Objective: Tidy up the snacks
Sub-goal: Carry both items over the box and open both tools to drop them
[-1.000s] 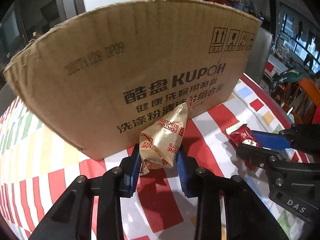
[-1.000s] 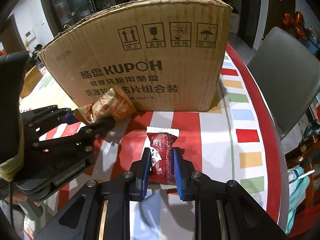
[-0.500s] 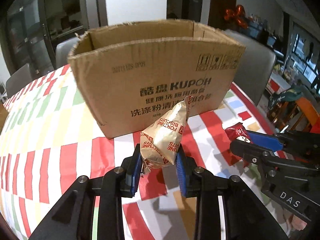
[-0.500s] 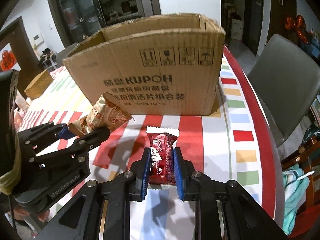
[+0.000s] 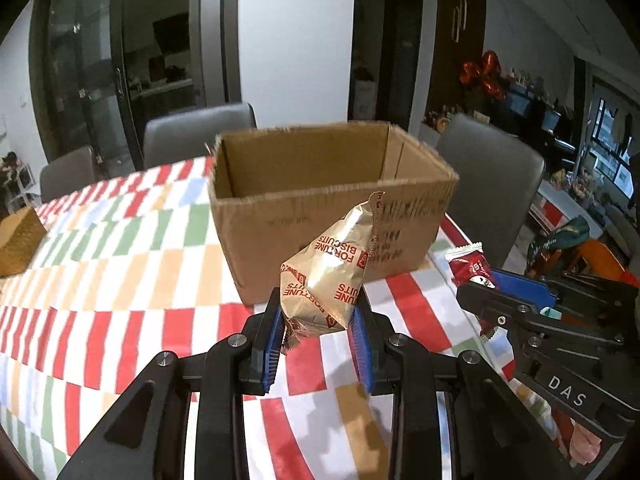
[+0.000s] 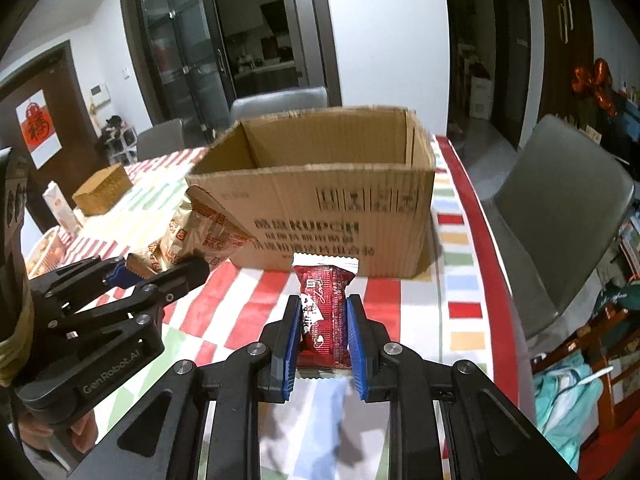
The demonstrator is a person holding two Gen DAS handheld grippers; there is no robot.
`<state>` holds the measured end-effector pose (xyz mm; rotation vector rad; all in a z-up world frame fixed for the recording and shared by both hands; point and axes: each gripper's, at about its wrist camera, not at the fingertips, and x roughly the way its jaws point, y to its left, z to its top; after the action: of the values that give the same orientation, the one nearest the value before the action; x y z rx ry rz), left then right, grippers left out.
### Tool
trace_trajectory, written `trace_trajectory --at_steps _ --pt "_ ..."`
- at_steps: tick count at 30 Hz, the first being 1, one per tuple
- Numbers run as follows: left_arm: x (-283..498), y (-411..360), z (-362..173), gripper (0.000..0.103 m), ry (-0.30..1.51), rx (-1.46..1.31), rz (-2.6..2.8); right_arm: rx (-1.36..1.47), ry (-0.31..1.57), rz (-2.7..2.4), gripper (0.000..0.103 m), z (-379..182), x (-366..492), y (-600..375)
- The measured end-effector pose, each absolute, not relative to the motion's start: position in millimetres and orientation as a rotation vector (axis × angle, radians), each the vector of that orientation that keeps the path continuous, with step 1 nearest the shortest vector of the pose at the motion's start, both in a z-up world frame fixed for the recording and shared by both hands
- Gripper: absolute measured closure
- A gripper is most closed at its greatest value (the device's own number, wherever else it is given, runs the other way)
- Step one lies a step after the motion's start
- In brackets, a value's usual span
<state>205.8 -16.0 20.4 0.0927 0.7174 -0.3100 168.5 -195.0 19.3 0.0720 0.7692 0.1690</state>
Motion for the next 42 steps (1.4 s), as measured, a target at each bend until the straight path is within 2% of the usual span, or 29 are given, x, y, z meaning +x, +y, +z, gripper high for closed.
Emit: trace_trajectory --at_steps 17,30,42 --pt "218.0 -15.9 88.6 0.072 0.605 0.068 -0.298 0.004 0.614 0.162 0.080 89.9 182.2 -198.1" --pt "266.7 -21.4 120.8 0.072 0.647 0.072 -0.308 -0.033 0.638 0.173 0.080 115.3 232.3 -203.2" --pt "323.4 -34.5 118.5 0.072 0.761 0.121 -0.286 -0.054 0.777 0.179 0.080 112.2 290.4 -204.3"
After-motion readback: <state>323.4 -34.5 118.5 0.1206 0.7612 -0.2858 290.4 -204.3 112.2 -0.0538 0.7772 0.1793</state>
